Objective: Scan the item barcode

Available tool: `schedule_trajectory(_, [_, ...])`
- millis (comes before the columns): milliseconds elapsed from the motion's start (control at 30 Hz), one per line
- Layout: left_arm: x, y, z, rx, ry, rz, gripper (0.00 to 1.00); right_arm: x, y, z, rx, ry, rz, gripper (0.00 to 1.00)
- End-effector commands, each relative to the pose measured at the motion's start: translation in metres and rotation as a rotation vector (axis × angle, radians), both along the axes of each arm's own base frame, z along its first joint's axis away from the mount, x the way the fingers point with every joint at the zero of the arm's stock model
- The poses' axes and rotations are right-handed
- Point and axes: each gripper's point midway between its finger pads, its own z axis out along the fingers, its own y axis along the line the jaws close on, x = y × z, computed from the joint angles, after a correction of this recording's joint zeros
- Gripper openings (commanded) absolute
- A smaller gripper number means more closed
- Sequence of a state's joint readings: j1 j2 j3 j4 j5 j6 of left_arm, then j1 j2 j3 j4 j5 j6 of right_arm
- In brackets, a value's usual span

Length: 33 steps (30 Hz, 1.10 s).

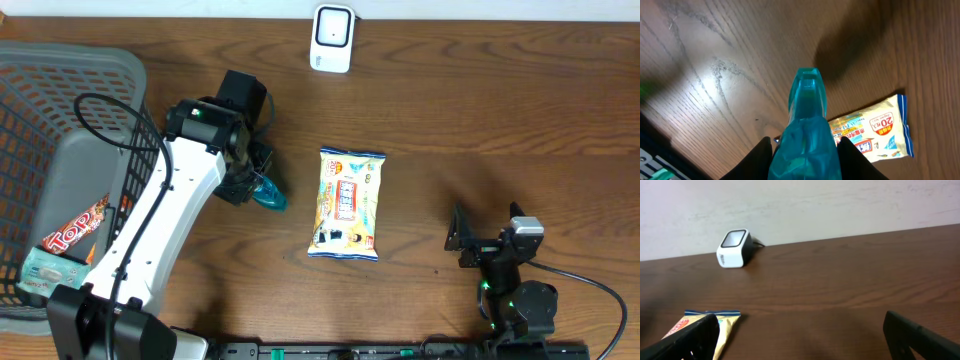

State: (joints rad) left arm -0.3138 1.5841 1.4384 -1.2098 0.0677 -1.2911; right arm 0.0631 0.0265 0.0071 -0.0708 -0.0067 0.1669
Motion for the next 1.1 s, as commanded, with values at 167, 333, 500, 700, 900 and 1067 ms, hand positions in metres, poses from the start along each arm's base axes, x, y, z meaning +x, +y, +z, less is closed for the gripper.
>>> schedule_trajectory(167, [-0.003,0.004,-0.015,0.010,0.007,0.074,0.08,0.000,0.000,-0.002,-0.016,0.005,0.000,0.99])
schedule_trajectory(333, [-0.002,0.003,-0.026,0.010,0.008,0.078,0.08,0.000,0.000,-0.002,-0.016,0.005,0.000,0.99])
schedule_trajectory(500, [-0.001,0.003,-0.036,0.020,0.038,0.078,0.08,0.000,0.000,-0.002,-0.016,0.005,0.000,0.99])
schedule_trajectory(700, [-0.001,-0.002,-0.056,0.012,0.108,0.075,0.08,0.000,0.000,-0.002,-0.016,0.005,0.000,0.99])
schedule_trajectory(900, [0.001,-0.005,-0.068,0.010,0.139,0.074,0.11,0.000,0.000,-0.002,-0.016,0.005,0.000,0.99])
schedule_trajectory(1067, [0.001,-0.006,-0.068,0.005,0.140,0.074,0.11,0.000,0.000,-0.002,-0.016,0.005,0.000,0.99])
